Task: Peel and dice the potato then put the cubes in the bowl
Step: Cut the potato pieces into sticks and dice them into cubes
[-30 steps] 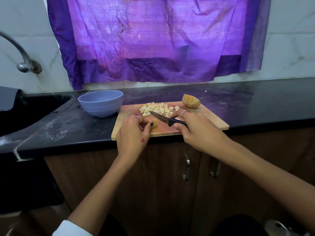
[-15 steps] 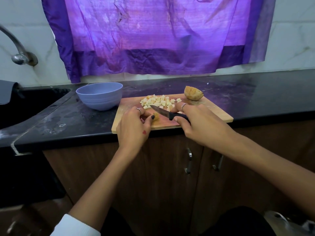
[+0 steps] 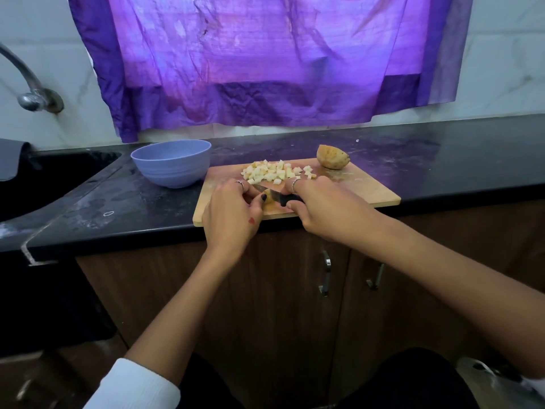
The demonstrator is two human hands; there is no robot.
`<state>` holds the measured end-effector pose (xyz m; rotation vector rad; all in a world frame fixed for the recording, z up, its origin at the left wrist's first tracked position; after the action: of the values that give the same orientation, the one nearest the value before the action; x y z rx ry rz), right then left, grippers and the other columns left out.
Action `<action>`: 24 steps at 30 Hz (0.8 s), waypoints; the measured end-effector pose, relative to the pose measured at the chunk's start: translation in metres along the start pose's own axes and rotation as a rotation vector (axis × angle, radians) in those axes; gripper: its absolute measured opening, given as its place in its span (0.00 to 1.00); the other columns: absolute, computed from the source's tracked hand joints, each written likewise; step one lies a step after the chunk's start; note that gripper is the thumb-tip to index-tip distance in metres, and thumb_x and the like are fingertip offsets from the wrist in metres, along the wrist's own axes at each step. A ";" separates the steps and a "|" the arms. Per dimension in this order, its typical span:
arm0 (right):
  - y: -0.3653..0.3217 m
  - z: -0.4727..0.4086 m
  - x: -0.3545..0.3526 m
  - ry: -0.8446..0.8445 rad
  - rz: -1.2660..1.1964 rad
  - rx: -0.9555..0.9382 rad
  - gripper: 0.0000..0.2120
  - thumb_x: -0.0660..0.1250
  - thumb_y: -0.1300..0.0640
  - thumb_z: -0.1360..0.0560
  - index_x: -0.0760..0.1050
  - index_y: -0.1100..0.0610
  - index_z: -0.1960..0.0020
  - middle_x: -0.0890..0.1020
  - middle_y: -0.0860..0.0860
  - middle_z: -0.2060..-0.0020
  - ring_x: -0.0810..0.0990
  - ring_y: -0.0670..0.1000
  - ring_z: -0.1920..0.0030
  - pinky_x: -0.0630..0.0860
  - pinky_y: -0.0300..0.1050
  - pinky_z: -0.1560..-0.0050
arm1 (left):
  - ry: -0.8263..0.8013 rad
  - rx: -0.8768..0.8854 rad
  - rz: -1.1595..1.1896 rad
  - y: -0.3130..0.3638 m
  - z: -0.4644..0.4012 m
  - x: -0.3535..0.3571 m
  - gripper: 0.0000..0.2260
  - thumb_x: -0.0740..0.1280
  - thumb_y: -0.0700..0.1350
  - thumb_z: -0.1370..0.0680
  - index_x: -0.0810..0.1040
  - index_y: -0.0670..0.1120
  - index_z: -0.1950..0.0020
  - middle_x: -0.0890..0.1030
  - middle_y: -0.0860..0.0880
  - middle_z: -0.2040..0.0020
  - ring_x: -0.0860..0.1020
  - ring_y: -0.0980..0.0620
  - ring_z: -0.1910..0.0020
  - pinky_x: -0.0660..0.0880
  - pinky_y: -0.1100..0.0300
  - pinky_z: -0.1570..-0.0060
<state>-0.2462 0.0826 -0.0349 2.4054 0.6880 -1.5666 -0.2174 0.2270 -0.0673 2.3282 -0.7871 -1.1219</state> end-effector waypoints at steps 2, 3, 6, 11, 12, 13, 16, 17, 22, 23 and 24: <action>-0.002 0.006 -0.002 0.018 0.030 -0.028 0.14 0.59 0.53 0.20 0.71 0.52 0.35 0.80 0.54 0.50 0.79 0.55 0.49 0.70 0.44 0.58 | 0.002 -0.002 -0.012 0.000 0.000 0.000 0.04 0.69 0.46 0.23 0.82 0.47 0.53 0.81 0.51 0.57 0.77 0.54 0.59 0.76 0.53 0.58; -0.002 0.010 -0.003 0.022 0.052 -0.040 0.14 0.59 0.53 0.19 0.70 0.52 0.35 0.79 0.54 0.49 0.78 0.55 0.48 0.69 0.44 0.59 | 0.005 -0.004 -0.019 -0.001 0.000 0.000 0.04 0.69 0.47 0.23 0.82 0.47 0.53 0.81 0.51 0.57 0.77 0.54 0.58 0.76 0.54 0.59; -0.001 0.023 -0.012 0.023 0.109 -0.062 0.15 0.57 0.52 0.19 0.69 0.52 0.34 0.78 0.54 0.47 0.78 0.56 0.48 0.68 0.44 0.60 | 0.014 -0.002 -0.046 -0.002 -0.001 0.001 0.05 0.70 0.48 0.24 0.82 0.47 0.53 0.80 0.52 0.57 0.77 0.54 0.57 0.74 0.57 0.61; 0.003 0.019 -0.024 0.093 0.094 -0.031 0.15 0.56 0.52 0.18 0.67 0.52 0.33 0.78 0.54 0.46 0.78 0.57 0.47 0.66 0.44 0.60 | 0.013 0.006 -0.051 0.000 0.001 -0.001 0.06 0.70 0.48 0.23 0.82 0.46 0.54 0.79 0.52 0.59 0.74 0.57 0.62 0.63 0.65 0.69; 0.002 0.017 -0.023 0.107 0.057 -0.023 0.15 0.56 0.52 0.18 0.67 0.52 0.32 0.79 0.55 0.46 0.78 0.57 0.47 0.65 0.43 0.60 | 0.013 0.008 -0.053 0.000 0.001 -0.002 0.06 0.69 0.48 0.23 0.82 0.47 0.54 0.79 0.53 0.58 0.74 0.58 0.63 0.63 0.66 0.69; 0.001 0.015 -0.021 0.118 0.023 -0.021 0.15 0.57 0.52 0.19 0.67 0.52 0.32 0.79 0.55 0.47 0.78 0.57 0.47 0.65 0.43 0.59 | 0.015 0.007 -0.055 0.000 0.001 -0.002 0.06 0.69 0.48 0.23 0.81 0.47 0.54 0.79 0.53 0.58 0.73 0.58 0.63 0.63 0.66 0.69; -0.002 0.014 -0.015 0.109 -0.022 -0.017 0.16 0.58 0.52 0.19 0.67 0.51 0.32 0.78 0.56 0.48 0.77 0.57 0.47 0.66 0.44 0.59 | 0.035 0.010 -0.063 -0.001 0.001 -0.001 0.05 0.69 0.48 0.23 0.81 0.47 0.54 0.79 0.53 0.58 0.74 0.57 0.61 0.66 0.62 0.65; -0.001 0.013 -0.014 0.106 -0.030 -0.016 0.16 0.58 0.52 0.19 0.68 0.51 0.32 0.78 0.56 0.48 0.77 0.57 0.47 0.67 0.44 0.58 | 0.043 0.012 -0.066 -0.001 0.000 0.000 0.05 0.69 0.48 0.23 0.82 0.47 0.54 0.79 0.53 0.59 0.75 0.56 0.60 0.67 0.60 0.63; 0.002 0.006 -0.011 0.118 -0.074 -0.038 0.14 0.60 0.53 0.20 0.72 0.53 0.36 0.80 0.56 0.50 0.79 0.56 0.50 0.73 0.47 0.56 | 0.065 0.043 -0.068 -0.003 0.000 0.000 0.04 0.70 0.47 0.24 0.82 0.48 0.54 0.80 0.53 0.58 0.76 0.55 0.58 0.71 0.58 0.61; 0.002 0.003 -0.009 0.111 -0.075 -0.031 0.14 0.60 0.53 0.20 0.73 0.54 0.36 0.80 0.56 0.50 0.79 0.56 0.50 0.73 0.46 0.56 | 0.060 0.053 -0.058 -0.003 0.000 0.000 0.03 0.70 0.47 0.24 0.82 0.48 0.54 0.80 0.53 0.57 0.76 0.55 0.58 0.72 0.57 0.60; 0.001 0.000 -0.007 0.100 -0.074 -0.020 0.13 0.60 0.53 0.20 0.73 0.54 0.37 0.79 0.56 0.50 0.78 0.56 0.50 0.73 0.47 0.56 | 0.054 0.066 -0.049 -0.002 0.000 0.000 0.03 0.70 0.46 0.24 0.83 0.48 0.54 0.81 0.54 0.57 0.76 0.55 0.58 0.73 0.57 0.59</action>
<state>-0.2485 0.0799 -0.0283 2.4842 0.8169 -1.4670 -0.2164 0.2284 -0.0688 2.4337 -0.7618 -1.0642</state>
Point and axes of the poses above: each hand's wrist, its own z-axis away from the middle knuckle, its own x-axis out of the palm, y = z × x, the point moved 4 cm from there along -z, towards the middle knuckle
